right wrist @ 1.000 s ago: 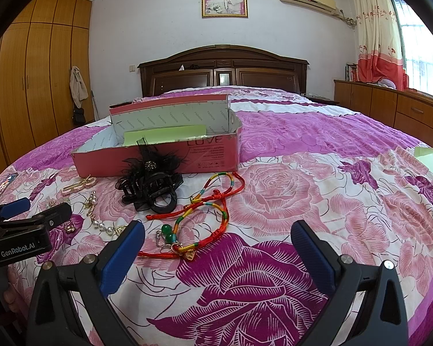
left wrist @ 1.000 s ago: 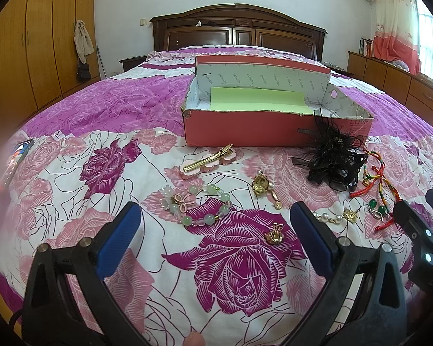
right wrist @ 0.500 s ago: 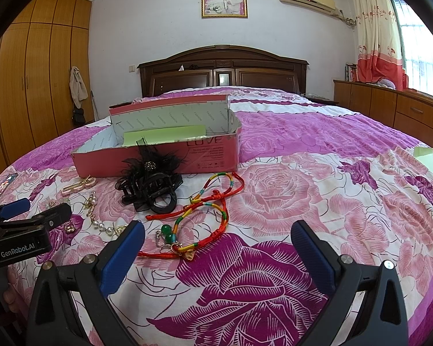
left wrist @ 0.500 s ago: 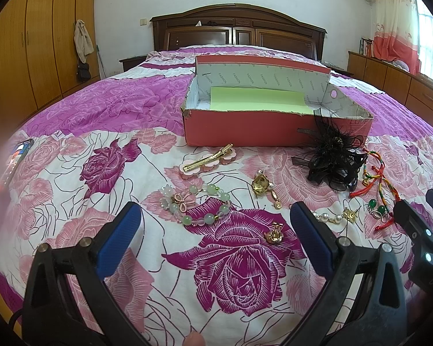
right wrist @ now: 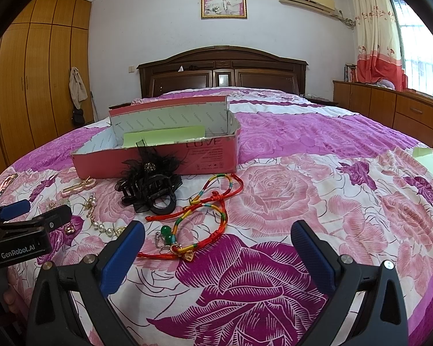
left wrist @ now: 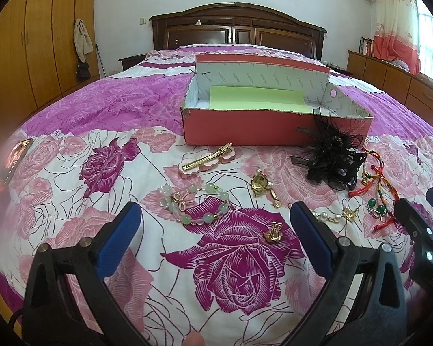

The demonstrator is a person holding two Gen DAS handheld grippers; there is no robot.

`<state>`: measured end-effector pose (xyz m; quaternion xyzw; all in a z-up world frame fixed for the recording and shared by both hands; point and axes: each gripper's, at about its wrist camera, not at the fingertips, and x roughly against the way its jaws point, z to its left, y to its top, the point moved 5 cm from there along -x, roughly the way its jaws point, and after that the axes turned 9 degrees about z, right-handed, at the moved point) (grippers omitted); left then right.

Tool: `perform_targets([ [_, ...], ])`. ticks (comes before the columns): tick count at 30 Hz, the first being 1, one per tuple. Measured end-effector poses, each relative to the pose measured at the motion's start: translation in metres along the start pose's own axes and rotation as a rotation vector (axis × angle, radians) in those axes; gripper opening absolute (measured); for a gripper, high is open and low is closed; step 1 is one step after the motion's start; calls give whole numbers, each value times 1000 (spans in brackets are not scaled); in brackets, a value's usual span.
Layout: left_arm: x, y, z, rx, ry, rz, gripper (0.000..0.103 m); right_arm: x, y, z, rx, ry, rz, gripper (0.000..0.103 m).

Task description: Organize jewelry

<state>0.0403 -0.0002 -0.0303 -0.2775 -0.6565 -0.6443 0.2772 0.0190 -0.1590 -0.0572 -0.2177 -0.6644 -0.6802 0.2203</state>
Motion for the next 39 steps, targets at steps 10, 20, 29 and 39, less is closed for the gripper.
perform_targets([
  [10, -3, 0, 0, -3, -2, 23, 97, 5, 3, -1, -1, -11, -11, 103],
  [20, -4, 7, 12, 2, -13, 64, 97, 2, 9, -11, -39, 15, 16, 103],
  [29, -12, 4, 22, 1, -19, 118, 78, -12, 6, -16, -59, 53, 95, 84],
  [39, -24, 3, 25, -6, -45, 162, 55, -29, -1, -11, -45, 98, 184, 59],
])
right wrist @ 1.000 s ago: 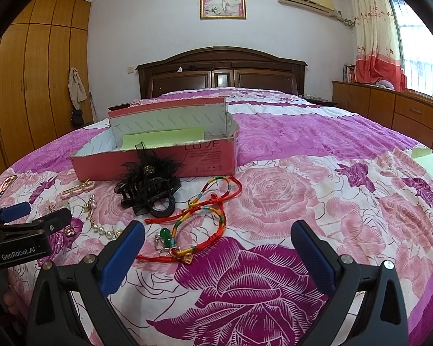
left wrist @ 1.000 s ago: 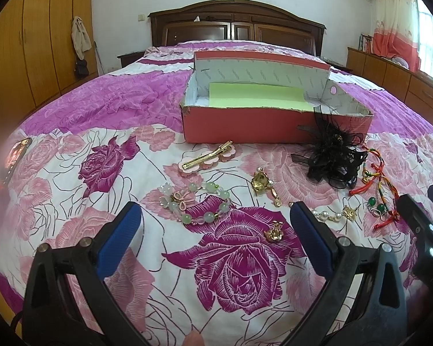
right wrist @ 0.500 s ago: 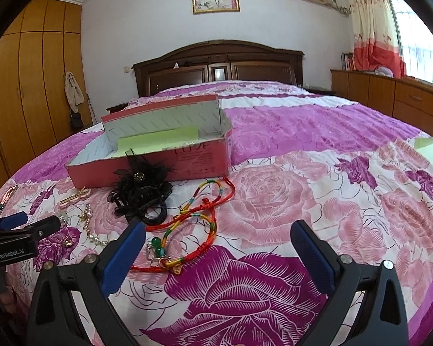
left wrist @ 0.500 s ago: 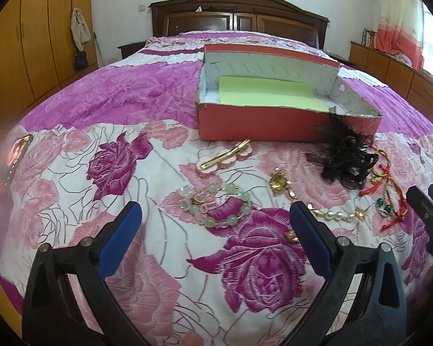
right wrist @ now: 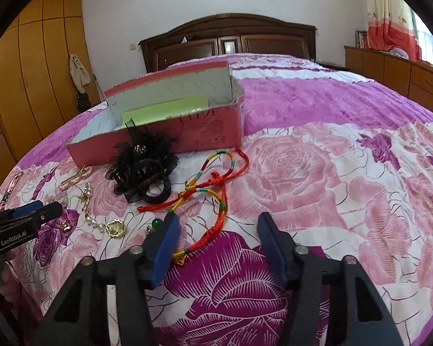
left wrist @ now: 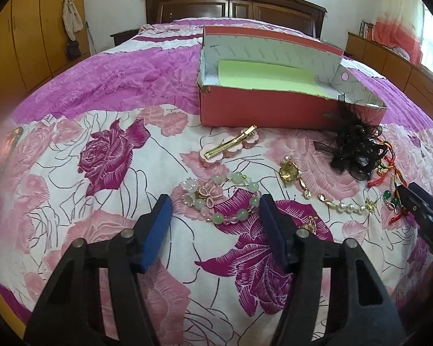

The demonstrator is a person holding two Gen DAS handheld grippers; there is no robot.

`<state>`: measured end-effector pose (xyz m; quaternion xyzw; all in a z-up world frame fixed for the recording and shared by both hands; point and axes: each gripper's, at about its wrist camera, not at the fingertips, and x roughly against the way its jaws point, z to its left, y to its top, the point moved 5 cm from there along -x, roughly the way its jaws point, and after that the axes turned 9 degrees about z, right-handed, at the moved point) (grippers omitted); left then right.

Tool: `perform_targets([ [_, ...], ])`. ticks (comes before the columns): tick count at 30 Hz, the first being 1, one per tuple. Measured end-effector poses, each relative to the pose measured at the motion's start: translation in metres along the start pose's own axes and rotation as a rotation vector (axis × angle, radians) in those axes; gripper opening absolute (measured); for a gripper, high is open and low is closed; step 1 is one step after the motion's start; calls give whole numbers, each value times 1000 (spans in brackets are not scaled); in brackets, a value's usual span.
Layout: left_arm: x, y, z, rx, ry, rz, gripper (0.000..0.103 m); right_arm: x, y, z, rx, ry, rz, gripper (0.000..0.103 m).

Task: Organize jewelry
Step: 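Grasp the rainbow cord bracelet with the right tool while the left tool grasps the jade bead bracelet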

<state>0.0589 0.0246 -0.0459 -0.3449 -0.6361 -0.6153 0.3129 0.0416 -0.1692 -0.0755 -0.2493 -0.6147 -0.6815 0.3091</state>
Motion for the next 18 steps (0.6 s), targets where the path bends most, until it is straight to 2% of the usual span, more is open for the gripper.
perform_targets([
  [6, -12, 1, 0, -21, -1, 43, 56, -10, -1, -5, -26, 15, 52, 58],
  [9, -16, 1, 0, -38, -2, 64, 57, -10, 0, -6, -34, 11, 57, 52],
  [13, -15, 3, 2, -33, -23, 78, 55, -9, 4, -12, -49, -2, 65, 28],
  [16, -9, 4, 4, -24, -38, 67, 41, -6, 6, -18, -64, -4, 69, 12],
  [18, -4, 3, 4, -29, -51, 59, 36, -4, 6, -20, -63, -1, 69, 10],
])
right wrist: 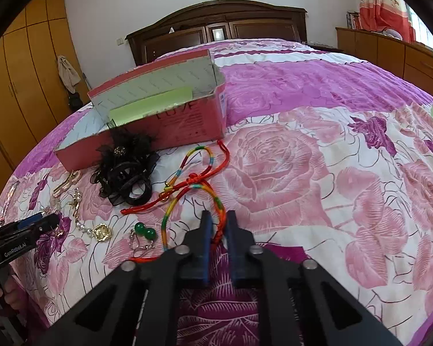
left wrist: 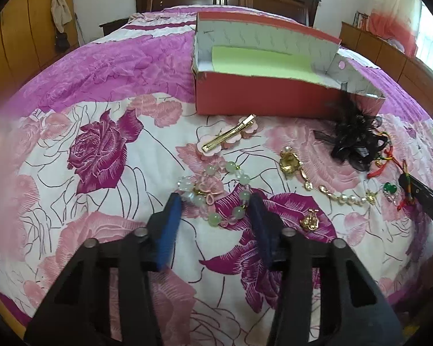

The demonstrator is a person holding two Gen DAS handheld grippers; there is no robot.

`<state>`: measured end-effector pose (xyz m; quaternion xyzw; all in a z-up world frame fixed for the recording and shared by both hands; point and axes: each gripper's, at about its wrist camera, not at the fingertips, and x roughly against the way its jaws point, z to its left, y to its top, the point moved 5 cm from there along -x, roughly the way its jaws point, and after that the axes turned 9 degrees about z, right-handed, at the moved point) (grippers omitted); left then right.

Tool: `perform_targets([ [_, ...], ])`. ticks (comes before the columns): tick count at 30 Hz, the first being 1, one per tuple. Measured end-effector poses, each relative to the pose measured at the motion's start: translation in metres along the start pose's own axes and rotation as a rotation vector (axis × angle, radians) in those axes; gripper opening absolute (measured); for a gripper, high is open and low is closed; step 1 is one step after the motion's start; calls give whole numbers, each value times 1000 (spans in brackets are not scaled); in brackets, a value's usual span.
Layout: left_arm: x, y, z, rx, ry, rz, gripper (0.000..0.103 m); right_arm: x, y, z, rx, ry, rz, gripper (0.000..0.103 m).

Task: Organize jewelry
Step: 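Grasp the rainbow cord bracelet with the right tool while the left tool grasps the jade bead bracelet, then carry both bracelets into the red shoebox and open both tools to release them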

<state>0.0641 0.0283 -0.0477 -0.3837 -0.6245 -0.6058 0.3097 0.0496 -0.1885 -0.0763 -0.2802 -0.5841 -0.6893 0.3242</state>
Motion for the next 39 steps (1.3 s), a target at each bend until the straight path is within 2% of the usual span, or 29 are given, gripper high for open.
perform_targets([
  [1, 1, 0, 0, -1, -4, -1, 33, 1, 0, 0, 2, 2, -2, 8],
  [2, 3, -1, 0, -2, -16, -3, 13, 3, 1, 1, 7, 5, -3, 7],
  [3, 5, -1, 0, -2, -26, -4, 0, 4, 0, 1, 11, 6, -7, 7],
  [13, 19, 1, 3, 24, -83, -30, 0, 26, 6, 7, 37, 16, -65, 6],
  [23, 25, 7, 20, 40, -13, -28, 0, 39, 9, 13, 51, 16, -96, 6],
  [31, 9, 16, 43, 93, 45, -1, 16, 37, 15, 14, 57, 18, -93, 6],
  [39, -8, 26, 50, 102, 77, 22, 16, 29, 17, 13, 52, 21, -71, 6],
])
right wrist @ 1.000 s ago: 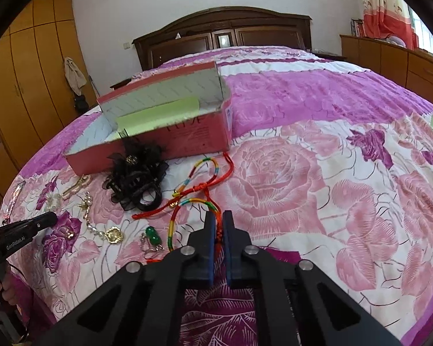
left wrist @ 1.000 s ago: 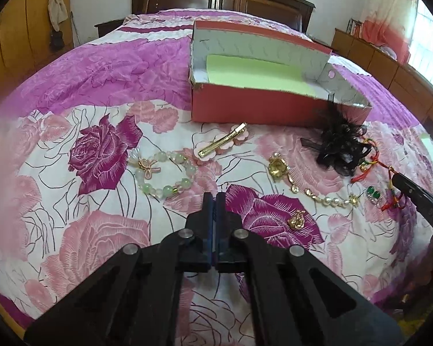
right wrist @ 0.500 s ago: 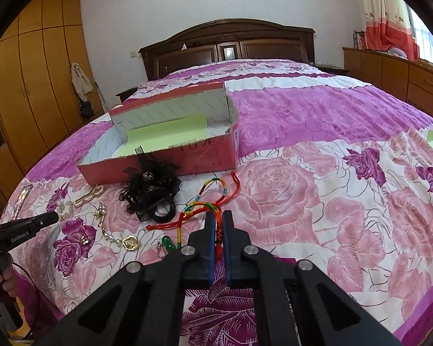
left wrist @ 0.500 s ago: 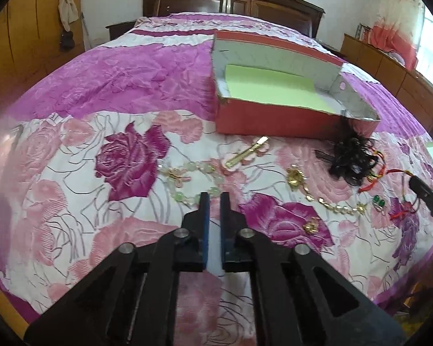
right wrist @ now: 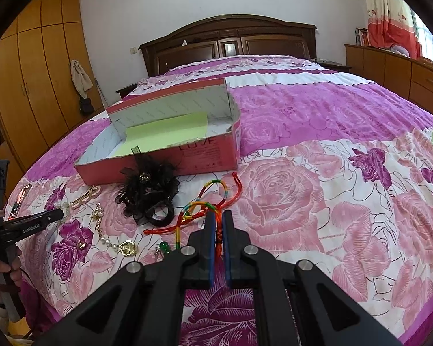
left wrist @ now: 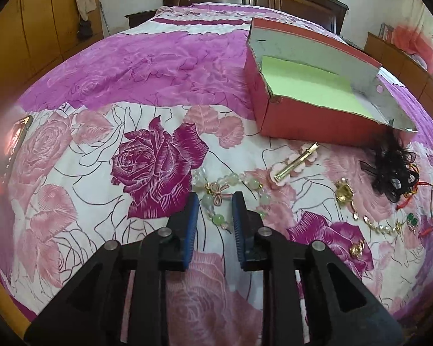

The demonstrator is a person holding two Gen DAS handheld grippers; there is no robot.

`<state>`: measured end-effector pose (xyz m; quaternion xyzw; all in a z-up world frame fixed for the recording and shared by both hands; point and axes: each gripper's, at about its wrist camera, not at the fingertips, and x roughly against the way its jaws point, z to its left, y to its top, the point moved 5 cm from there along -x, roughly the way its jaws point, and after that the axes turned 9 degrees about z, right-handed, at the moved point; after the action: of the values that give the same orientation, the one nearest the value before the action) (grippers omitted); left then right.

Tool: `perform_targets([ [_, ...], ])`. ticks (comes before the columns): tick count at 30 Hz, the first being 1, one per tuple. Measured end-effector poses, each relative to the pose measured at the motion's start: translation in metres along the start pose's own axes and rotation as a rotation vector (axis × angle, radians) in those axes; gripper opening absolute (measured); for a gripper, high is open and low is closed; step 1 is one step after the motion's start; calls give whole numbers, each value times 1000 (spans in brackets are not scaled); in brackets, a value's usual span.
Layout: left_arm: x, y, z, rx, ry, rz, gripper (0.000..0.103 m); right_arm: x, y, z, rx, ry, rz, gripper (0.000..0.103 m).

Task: Organize jewelry
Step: 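Carry both bracelets into the red shoebox and open both tools to release them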

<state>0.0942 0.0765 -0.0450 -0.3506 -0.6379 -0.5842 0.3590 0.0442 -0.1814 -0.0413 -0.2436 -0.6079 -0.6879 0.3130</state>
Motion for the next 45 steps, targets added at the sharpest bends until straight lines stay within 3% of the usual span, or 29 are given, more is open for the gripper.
perform_targets([
  [3, -5, 1, 0, -20, -1, 8, 12, -2, 2, -1, -4, -1, 3, 6],
  [5, -6, 3, -2, -40, -12, 10, 2, -2, 3, -1, -3, 1, 3, 6],
  [10, 10, 2, -5, -33, -93, -4, 0, 3, 9, 0, 5, 5, -16, 6],
  [19, 54, 13, -34, -96, -161, -99, 0, 30, 32, 7, 28, 27, -97, 6],
  [27, 78, 42, -58, -151, -220, -182, 0, 40, 59, 22, 65, 80, -136, 6],
  [40, 46, 101, -85, -167, -222, -202, 0, 10, 123, 41, 111, 99, -153, 6],
  [45, 25, 115, -94, -169, -214, -177, 0, -23, 140, 41, 105, 72, -114, 6],
])
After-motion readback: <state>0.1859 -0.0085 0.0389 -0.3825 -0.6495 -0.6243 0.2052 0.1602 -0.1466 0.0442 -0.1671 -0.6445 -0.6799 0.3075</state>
